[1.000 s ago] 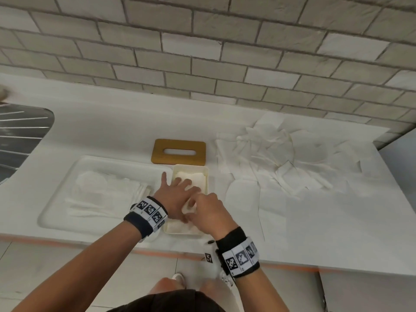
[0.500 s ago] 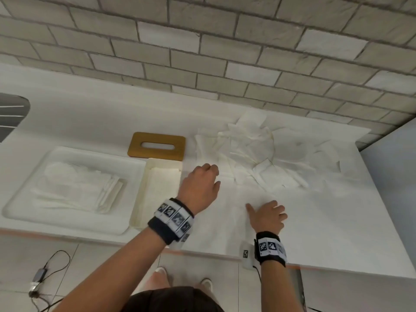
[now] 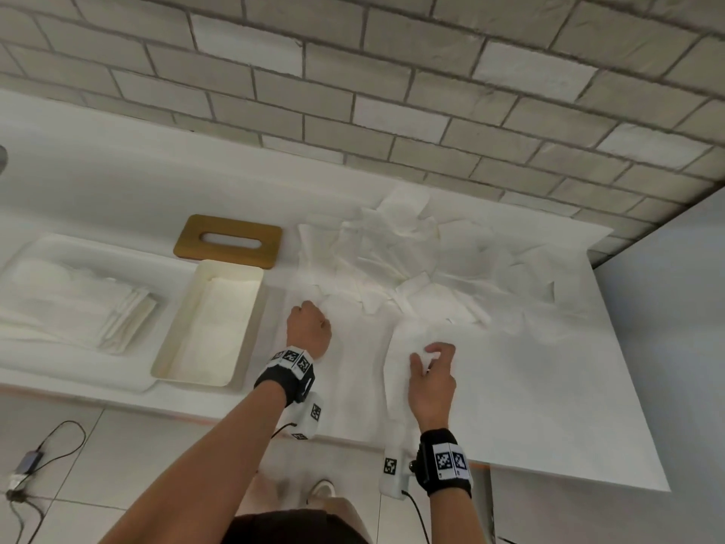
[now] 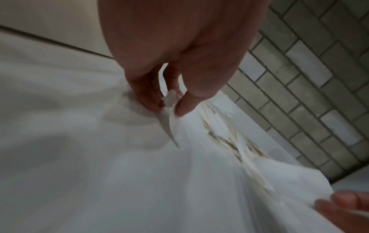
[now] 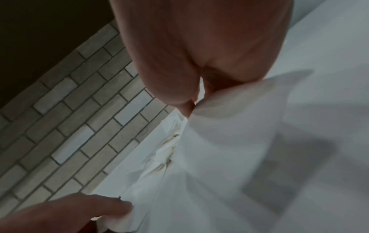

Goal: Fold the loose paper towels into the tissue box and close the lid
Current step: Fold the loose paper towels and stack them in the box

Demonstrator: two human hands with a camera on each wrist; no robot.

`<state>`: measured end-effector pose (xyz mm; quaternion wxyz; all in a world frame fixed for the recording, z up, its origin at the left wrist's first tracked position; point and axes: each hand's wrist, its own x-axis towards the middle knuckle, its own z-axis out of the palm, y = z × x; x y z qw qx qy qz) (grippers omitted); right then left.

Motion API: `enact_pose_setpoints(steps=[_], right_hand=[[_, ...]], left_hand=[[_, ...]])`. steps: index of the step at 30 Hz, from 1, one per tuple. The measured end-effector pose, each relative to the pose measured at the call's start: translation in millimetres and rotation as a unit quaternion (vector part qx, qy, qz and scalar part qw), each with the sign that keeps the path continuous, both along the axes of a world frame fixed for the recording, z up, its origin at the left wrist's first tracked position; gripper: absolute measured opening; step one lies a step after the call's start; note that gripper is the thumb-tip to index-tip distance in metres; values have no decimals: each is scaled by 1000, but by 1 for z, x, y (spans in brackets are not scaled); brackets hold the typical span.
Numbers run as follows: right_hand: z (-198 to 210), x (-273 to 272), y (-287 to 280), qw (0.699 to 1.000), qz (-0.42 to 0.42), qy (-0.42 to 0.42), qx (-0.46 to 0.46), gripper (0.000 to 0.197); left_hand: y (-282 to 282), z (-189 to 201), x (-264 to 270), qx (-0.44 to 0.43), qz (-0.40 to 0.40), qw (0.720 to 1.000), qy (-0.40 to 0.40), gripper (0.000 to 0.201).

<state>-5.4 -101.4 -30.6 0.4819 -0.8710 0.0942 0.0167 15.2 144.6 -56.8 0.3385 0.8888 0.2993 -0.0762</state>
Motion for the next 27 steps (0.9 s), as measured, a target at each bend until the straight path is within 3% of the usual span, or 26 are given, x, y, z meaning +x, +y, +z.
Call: enact_pose_setpoints(steps=[1,4,7,12,15,18,22,27], right_hand=[[3,0,-2,1000,-2,-11,20,17],[7,5,-7,998,12,0,57,12],[17,10,0,994,42,38,88,10],[34,10,33,983,94,65,141,16],[45,5,63,978,103,36,176,20],[61,0,96,976,100,3,192,23],[79,-2,143,977,106,-21,186,27],[96,-4,202,977,131,-12,166,32]], left_hand=[[-1,7,-2,-45,22,998,-34,7],[3,49,-7,-125,33,986,-108,14],[23,106,-7,-195,-4,967,-166,36],[85,204,-28,-238,-2,927,-291,40],[122,229,-58,-239,11,904,-354,43],[152,205,-86,-186,23,929,-320,45],[178,124,-109,-83,5,988,-133,53],[181,63,-120,-8,-105,994,32,66]])
